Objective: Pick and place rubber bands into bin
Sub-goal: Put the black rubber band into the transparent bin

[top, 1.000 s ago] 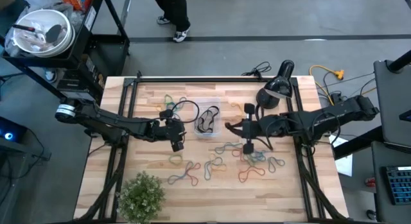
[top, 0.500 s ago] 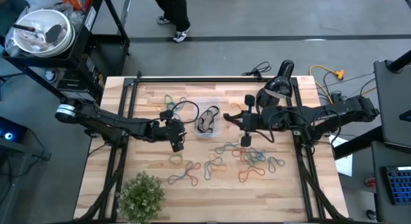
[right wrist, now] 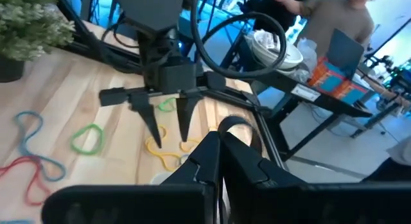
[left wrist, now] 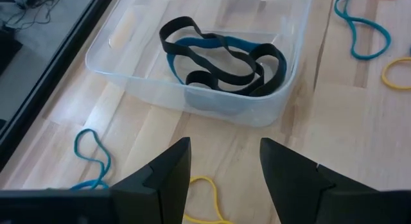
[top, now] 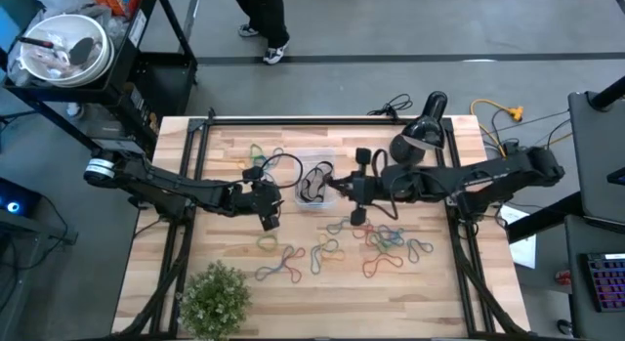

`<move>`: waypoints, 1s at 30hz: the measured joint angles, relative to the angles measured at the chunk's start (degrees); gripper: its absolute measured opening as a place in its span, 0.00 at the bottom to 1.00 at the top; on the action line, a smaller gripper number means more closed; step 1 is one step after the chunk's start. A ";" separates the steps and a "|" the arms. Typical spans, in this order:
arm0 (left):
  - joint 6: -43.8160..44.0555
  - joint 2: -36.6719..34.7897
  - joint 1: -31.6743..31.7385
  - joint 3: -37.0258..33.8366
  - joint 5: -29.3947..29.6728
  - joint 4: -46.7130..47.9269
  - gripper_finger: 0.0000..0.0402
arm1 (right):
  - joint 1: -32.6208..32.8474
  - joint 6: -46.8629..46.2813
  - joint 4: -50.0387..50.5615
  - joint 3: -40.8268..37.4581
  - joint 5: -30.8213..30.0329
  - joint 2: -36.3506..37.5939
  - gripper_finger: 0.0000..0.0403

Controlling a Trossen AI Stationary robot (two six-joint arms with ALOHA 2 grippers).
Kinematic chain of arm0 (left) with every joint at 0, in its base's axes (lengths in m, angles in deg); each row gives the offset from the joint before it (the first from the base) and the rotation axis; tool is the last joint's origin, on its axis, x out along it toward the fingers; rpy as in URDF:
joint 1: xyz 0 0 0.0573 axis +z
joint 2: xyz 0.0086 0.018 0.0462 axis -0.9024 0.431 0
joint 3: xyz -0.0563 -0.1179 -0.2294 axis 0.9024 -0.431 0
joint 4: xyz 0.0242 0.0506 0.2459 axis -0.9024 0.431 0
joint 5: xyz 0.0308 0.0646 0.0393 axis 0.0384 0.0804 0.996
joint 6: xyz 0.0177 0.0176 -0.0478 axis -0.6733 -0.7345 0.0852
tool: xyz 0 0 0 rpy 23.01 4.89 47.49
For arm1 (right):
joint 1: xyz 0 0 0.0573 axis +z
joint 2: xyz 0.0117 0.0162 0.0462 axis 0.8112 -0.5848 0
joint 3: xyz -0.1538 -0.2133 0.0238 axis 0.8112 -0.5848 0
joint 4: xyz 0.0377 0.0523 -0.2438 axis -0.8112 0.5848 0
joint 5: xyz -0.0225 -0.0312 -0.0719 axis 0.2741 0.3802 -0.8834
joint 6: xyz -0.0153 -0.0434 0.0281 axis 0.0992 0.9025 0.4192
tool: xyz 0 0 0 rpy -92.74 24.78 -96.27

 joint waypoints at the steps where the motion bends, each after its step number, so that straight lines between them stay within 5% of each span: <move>1: -0.01 0.00 0.00 0.00 0.00 0.00 0.43 | -0.33 0.40 -1.12 0.00 -0.01 -0.77 0.02; 20: -1.40 0.00 0.00 0.00 0.02 0.04 0.43 | -9.55 -1.34 -1.75 10.08 9.70 -20.22 0.02; 30: -1.40 0.00 0.00 -0.35 0.02 0.17 0.43 | -15.11 -9.42 -0.03 11.90 12.31 -24.97 0.02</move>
